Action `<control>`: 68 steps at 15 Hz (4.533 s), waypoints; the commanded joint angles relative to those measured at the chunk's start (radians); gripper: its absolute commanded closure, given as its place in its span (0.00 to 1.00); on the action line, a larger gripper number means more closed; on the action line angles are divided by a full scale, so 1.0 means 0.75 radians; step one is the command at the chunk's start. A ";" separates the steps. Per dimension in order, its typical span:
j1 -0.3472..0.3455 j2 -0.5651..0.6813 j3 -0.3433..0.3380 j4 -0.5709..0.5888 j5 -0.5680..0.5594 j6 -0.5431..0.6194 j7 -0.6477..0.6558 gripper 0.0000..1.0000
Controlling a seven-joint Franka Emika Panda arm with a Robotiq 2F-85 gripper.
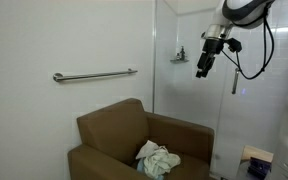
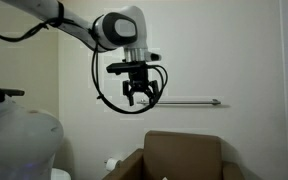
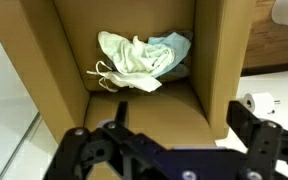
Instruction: Hang some of the things on the seat of the couch on the armrest
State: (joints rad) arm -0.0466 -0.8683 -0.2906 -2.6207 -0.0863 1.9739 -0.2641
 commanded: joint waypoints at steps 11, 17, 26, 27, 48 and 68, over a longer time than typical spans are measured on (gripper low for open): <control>-0.002 0.799 -0.085 0.280 0.025 0.024 -0.162 0.00; -0.018 0.856 -0.051 0.316 0.026 0.019 -0.166 0.00; -0.011 1.382 0.113 0.378 0.063 0.491 -0.270 0.00; -0.017 1.457 0.146 0.404 0.057 0.537 -0.264 0.00; -0.074 2.684 0.387 1.461 -0.095 0.323 -0.237 0.00; -0.082 2.801 0.486 1.545 0.002 0.021 -0.153 0.99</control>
State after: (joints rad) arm -0.0790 1.2393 0.0349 -1.4361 -0.1260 2.0305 -0.3649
